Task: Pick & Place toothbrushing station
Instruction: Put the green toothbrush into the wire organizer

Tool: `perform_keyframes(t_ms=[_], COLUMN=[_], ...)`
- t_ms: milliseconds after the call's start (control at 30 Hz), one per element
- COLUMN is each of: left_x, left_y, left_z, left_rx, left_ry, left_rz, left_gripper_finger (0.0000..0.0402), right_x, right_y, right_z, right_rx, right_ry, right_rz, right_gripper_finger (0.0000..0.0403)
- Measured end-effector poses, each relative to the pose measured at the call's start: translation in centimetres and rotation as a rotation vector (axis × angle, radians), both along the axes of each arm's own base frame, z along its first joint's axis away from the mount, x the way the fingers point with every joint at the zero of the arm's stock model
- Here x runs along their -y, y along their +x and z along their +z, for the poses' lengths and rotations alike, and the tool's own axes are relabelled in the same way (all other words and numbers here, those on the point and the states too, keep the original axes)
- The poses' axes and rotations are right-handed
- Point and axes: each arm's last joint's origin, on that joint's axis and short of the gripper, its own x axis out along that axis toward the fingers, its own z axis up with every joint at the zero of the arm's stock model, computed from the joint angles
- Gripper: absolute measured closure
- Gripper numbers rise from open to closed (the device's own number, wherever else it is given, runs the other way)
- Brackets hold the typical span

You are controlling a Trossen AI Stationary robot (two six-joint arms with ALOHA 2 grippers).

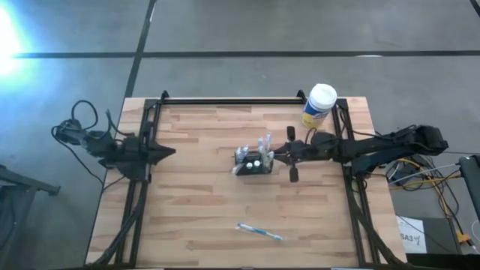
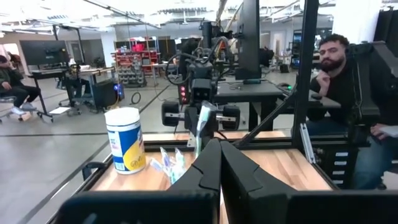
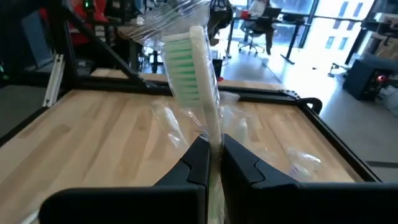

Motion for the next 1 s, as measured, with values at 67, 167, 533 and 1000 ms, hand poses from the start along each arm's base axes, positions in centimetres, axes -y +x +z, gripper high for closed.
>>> perform_keyframes(t_ms=[67, 167, 533, 1000], left_x=[0.0, 0.1, 0.3, 0.4], left_y=[0.1, 0.1, 0.6, 0.7], left_z=[-0.1, -0.4, -1.9, -4.1], left_rx=[-0.005, -0.013, -0.008, -0.007], left_ry=[0.003, 0.007, -0.008, 0.033], left_rz=[-0.001, -0.001, -0.001, -0.001], left_gripper_finger=[0.0399, 0.0399, 0.0399, 0.0399], right_x=[0.3, 0.8, 1.0, 1.1], right_y=[-0.3, -0.6, -1.1, 0.2], right_z=[-0.5, -1.4, -3.0, -7.3], right_rx=[0.006, -0.019, -0.029, -0.047], right_ry=[0.001, 0.002, 0.085, 0.175], right_rz=[-0.013, -0.034, -0.059, -0.075], right_gripper_finger=[0.039, 0.039, 0.039, 0.039])
